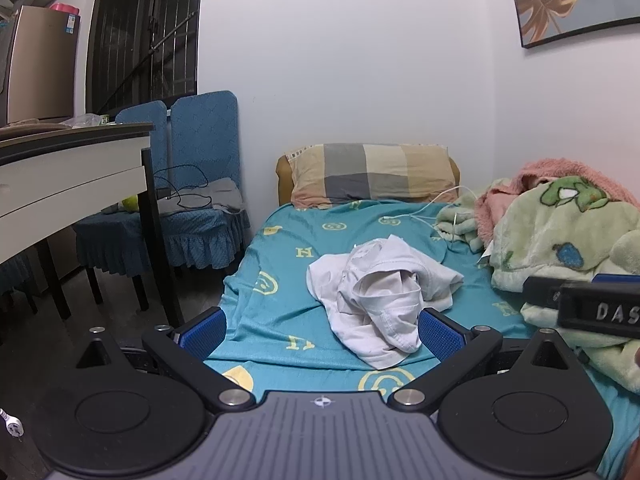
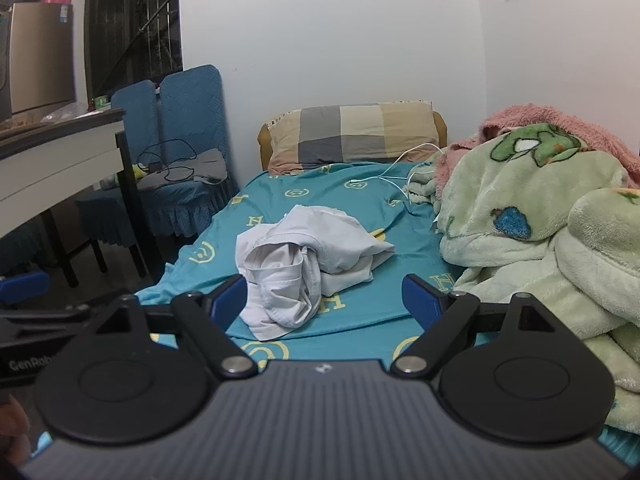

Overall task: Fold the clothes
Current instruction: 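Move both grippers toward the crumpled white T-shirt on the bed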

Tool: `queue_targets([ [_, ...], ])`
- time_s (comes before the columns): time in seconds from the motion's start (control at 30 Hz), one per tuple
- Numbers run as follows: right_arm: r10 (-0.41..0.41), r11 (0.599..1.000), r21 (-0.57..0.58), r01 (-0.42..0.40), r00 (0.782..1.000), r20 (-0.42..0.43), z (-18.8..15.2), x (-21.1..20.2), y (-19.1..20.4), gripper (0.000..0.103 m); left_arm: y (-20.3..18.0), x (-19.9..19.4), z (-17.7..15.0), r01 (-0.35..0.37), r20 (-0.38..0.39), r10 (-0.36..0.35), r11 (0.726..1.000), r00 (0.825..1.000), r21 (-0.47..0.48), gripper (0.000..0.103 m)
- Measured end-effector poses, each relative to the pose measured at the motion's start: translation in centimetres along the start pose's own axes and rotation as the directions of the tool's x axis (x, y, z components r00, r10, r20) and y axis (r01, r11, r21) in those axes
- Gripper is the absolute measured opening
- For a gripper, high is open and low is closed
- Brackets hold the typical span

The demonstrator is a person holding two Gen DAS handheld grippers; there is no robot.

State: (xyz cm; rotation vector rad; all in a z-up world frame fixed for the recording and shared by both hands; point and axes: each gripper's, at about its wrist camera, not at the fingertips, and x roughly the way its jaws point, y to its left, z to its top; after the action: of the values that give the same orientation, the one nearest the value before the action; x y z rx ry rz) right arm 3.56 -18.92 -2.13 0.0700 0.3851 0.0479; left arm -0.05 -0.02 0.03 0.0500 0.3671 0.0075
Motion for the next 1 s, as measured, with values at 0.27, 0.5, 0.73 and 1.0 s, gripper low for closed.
queue_targets([
  [0.27, 0.008, 0.999, 0.038, -0.007, 1.0, -0.007, -0.4, 0.1, 0.2, 0.086, 0.5, 1.0, 0.4, 0.015, -0.041, -0.015, 1.0, 0.999, -0.009, 0.103],
  [0.5, 0.013, 0.999, 0.037, -0.013, 1.0, -0.01, -0.1, 0.3, -0.1, 0.086, 0.3, 0.3, 0.0, 0.007, -0.012, -0.007, 0.999, 1.0, -0.032, 0.103],
  [0.73, 0.011, 0.999, 0.038, -0.011, 1.0, -0.01, -0.1, 0.5, -0.2, 0.086, 1.0, -0.2, 0.2, 0.003, 0.005, -0.003, 0.998, 1.0, -0.07, 0.103],
  [1.0, 0.009, 0.999, 0.036, -0.008, 1.0, -0.008, -0.1, 0.5, -0.1, 0.086, 0.9, -0.2, 0.2, 0.001, 0.01, 0.0, 0.998, 1.0, -0.061, 0.103],
])
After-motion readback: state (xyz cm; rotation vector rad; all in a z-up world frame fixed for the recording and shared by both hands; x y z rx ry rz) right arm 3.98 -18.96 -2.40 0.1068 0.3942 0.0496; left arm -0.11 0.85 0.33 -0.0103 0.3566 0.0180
